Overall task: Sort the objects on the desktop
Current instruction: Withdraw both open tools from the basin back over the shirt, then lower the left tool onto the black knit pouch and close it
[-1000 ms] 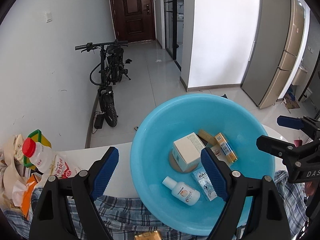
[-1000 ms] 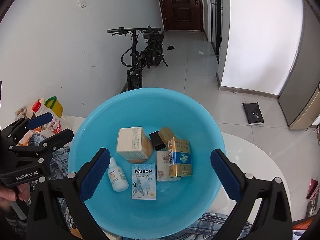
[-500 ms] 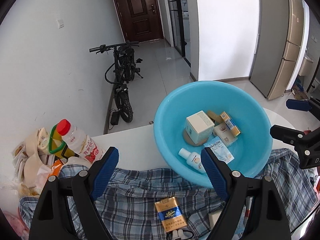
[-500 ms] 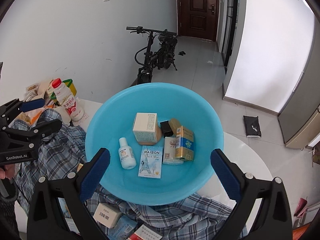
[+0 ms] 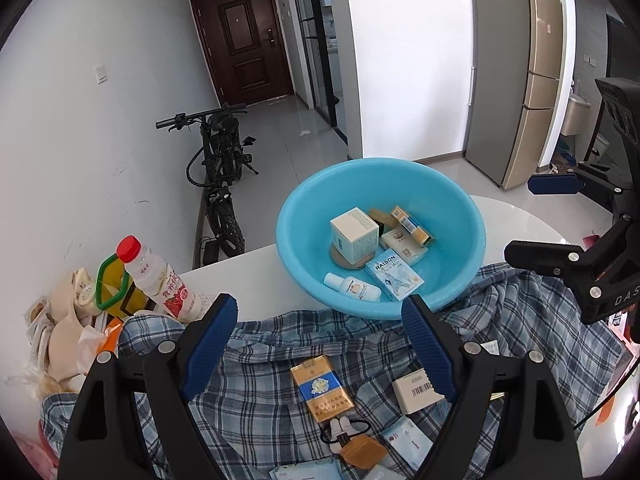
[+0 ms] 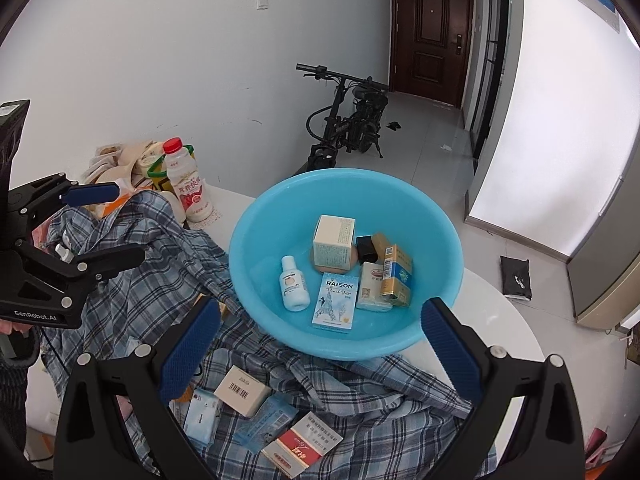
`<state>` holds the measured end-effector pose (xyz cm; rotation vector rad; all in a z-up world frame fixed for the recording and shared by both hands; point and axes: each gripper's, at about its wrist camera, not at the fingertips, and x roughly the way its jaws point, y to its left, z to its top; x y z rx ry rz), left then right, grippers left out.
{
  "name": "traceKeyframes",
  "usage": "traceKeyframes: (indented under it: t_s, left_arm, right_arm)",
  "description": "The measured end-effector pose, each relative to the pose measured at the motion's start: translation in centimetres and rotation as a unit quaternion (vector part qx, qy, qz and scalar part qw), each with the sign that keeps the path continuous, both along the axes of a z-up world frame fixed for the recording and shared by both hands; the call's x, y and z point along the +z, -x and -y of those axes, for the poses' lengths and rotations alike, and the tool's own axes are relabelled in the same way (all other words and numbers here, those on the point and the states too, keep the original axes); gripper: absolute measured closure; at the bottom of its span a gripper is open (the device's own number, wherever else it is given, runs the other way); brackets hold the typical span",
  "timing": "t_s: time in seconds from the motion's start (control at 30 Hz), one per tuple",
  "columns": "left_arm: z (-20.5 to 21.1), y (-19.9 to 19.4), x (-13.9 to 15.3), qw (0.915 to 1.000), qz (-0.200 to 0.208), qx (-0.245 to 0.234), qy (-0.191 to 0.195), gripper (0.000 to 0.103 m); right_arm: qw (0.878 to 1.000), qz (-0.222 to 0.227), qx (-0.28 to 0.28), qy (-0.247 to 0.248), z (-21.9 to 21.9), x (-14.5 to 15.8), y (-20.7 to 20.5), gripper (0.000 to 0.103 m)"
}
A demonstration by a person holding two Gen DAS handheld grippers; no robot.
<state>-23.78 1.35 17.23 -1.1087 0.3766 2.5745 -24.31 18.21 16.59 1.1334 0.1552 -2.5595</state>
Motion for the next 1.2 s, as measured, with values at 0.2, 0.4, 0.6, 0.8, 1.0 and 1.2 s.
traceKeyframes:
  t_s: [0.2, 0.4, 0.6, 0.8, 1.0, 1.2]
  left_arm:
    - [1.3, -3.2, -0.8, 0.9998, 0.008, -0.015, -0.007, 0.017]
    - [2.4, -6.1, -2.3, 0.9996, 0.014, -0.024, 0.004, 0.017]
    - [3.8, -9.2, -4.8, 0.9992, 0.032, -0.021, -0.006, 0.017]
    - [4.9, -11.7, -7.6, 0.9981, 0.054, -0.017, -0.024, 0.017]
    - [5.8, -13.4, -10.1, 0.9975, 0.069, -0.007, -0.012, 0.017]
    - [6.8, -15.1, -11.9, 0.9969, 0.078, 0.0, -0.008, 0.017]
  right_arm:
    - [1.0, -0.004, 0.023, 0.001, 0.0, -0.2, -3.1, 0.003]
    - [0.999, 0.001, 0.042, -0.001, 0.2, -1.2, -5.7, 0.003]
    - [0.998, 0.009, 0.055, 0.009, 0.4, -2.6, -7.6, 0.003]
    - [0.998, 0.006, 0.059, -0.001, 0.7, -3.9, -8.8, 0.003]
    - [0.998, 0.002, 0.063, -0.006, 1.3, -5.4, -9.8, 0.003]
    - [0.996, 0.019, 0.081, -0.007, 2.3, -7.7, -11.3, 0.003]
